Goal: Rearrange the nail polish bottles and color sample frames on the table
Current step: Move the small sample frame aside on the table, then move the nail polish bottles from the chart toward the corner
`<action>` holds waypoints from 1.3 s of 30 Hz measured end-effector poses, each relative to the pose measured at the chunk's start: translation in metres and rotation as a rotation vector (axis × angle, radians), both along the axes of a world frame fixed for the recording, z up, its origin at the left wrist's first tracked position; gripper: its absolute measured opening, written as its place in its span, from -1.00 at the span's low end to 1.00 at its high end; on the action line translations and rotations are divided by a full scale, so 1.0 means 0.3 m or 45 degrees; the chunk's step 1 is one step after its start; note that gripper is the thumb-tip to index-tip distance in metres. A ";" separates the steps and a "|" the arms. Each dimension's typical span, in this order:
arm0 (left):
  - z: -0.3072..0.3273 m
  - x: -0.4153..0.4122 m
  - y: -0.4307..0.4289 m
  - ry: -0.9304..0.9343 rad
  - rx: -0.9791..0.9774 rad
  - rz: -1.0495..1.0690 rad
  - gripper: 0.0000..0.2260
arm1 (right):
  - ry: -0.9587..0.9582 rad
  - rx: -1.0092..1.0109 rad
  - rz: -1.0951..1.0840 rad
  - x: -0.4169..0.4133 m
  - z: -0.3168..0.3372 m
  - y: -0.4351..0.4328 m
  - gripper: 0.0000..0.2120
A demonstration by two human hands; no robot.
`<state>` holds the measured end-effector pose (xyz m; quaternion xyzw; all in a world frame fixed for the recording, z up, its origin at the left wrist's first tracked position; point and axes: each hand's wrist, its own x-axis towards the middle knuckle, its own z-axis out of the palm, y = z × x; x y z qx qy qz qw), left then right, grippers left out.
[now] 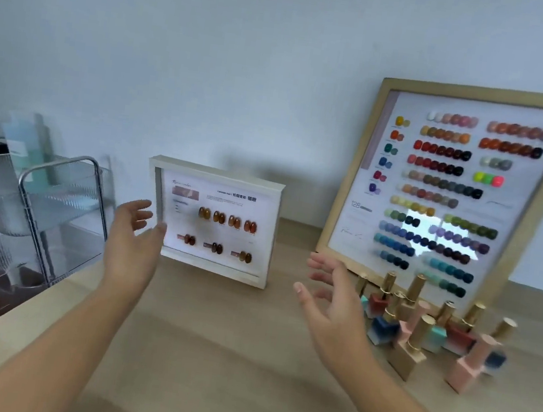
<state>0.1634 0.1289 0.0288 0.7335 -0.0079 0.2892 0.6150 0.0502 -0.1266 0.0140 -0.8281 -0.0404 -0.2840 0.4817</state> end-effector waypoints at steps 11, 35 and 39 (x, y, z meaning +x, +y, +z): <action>-0.045 -0.471 -0.615 0.149 0.583 -0.821 -0.66 | -0.161 0.006 -0.518 -0.419 0.027 -0.487 -0.77; -0.157 -0.517 -0.960 0.256 0.851 -0.585 -0.66 | 0.229 -0.084 -0.528 -0.441 -0.111 -0.617 -0.75; -0.160 -0.555 -0.976 0.140 0.857 -0.724 -0.63 | 0.196 -0.078 -0.646 -0.560 -0.108 -0.777 -0.73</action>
